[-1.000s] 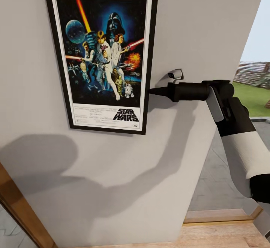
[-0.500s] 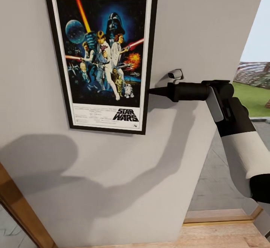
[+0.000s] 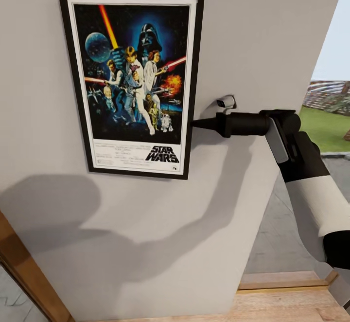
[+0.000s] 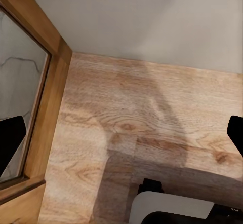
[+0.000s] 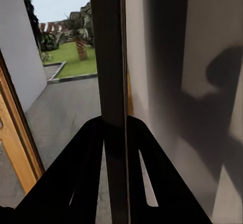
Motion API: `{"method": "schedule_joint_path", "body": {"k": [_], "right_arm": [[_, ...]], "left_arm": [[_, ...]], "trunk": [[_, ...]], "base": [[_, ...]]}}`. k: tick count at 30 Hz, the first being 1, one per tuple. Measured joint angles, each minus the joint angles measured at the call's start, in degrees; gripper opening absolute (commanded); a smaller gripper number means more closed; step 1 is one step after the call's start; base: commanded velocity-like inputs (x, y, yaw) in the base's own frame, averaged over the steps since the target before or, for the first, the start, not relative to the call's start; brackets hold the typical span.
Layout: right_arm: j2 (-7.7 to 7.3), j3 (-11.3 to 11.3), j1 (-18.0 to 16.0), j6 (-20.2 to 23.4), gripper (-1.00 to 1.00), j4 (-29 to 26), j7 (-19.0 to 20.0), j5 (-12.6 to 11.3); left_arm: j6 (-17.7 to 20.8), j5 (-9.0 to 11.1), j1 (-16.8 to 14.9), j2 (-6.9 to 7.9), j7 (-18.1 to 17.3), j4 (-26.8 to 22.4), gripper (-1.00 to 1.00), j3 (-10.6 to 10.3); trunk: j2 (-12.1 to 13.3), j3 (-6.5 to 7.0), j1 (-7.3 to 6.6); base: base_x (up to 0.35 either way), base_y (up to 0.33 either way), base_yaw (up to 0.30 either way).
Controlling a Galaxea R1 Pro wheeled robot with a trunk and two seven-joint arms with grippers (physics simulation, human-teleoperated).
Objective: Pick up the poster from the kitchen countertop and hang it on one of the wall nails in the kitchen.
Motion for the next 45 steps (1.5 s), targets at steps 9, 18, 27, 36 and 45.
{"method": "schedule_joint_path", "body": {"k": [9, 18, 27, 36, 45], "right_arm": [[0.01, 0.0, 0.3, 0.1, -1.00, 0.0, 0.0, -0.3], [0.00, -0.1, 0.3, 0.0, -1.00, -0.2, 0.0, 0.0], [-0.02, 0.0, 0.3, -0.4, -1.00, -1.2, 0.0, 1.0], [-0.02, 0.0, 0.3, -0.4, -1.00, -1.4, 0.0, 1.0], [-0.01, 0.0, 0.3, -0.4, -1.00, -1.4, 0.0, 1.0]], "left_arm": [[0.0, 0.0, 0.0, 0.00, 0.0, 0.0, 1.00, 0.0], [0.0, 0.0, 0.0, 0.00, 0.0, 0.0, 1.00, 0.0], [0.0, 0.0, 0.0, 0.00, 0.0, 0.0, 1.00, 0.0], [0.0, 0.0, 0.0, 0.00, 0.0, 0.0, 1.00, 0.0], [0.0, 0.0, 0.0, 0.00, 0.0, 0.0, 1.00, 0.0]], "trunk": [[0.0, 0.00, 0.00], [0.0, 0.00, 0.00], [0.0, -0.01, 0.00], [0.0, -0.01, 0.01], [0.0, 0.00, 0.03]], "base": [[0.000, 0.000, 0.000], [0.000, 0.000, 0.000], [0.000, 0.000, 0.000], [0.000, 0.000, 0.000], [-0.057, 0.000, 0.000]]}}
